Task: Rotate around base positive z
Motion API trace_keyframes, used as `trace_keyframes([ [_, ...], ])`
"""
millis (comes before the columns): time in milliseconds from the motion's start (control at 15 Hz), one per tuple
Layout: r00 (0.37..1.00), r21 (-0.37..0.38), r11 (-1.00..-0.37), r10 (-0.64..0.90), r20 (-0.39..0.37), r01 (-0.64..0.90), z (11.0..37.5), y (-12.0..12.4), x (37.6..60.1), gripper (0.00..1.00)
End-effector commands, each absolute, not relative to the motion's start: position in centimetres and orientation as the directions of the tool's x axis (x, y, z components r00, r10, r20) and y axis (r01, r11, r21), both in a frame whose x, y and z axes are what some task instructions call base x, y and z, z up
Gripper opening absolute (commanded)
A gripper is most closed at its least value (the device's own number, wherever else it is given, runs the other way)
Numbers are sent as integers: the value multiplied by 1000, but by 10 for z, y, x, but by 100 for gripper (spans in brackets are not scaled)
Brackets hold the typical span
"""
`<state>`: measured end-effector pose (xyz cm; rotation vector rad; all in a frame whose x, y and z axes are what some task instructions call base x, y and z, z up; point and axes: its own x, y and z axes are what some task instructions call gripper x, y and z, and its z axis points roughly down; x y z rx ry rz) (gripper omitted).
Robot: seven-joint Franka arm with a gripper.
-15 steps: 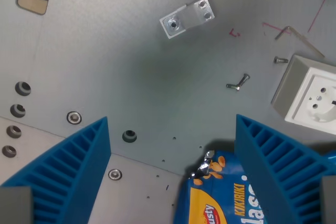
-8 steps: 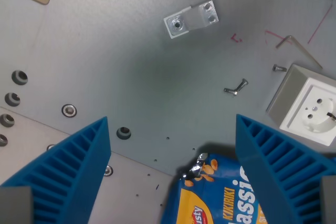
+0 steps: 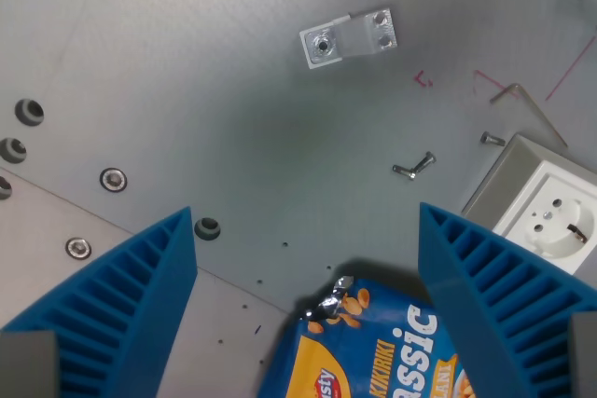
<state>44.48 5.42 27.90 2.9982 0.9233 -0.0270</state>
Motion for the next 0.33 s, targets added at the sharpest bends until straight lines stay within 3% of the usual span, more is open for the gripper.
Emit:
trace_keyframes([
  [67,718,7,-718,696,-13,696,281,54,445,100],
  [333,680,7,-680,733,-13,733,281,54,445,100],
])
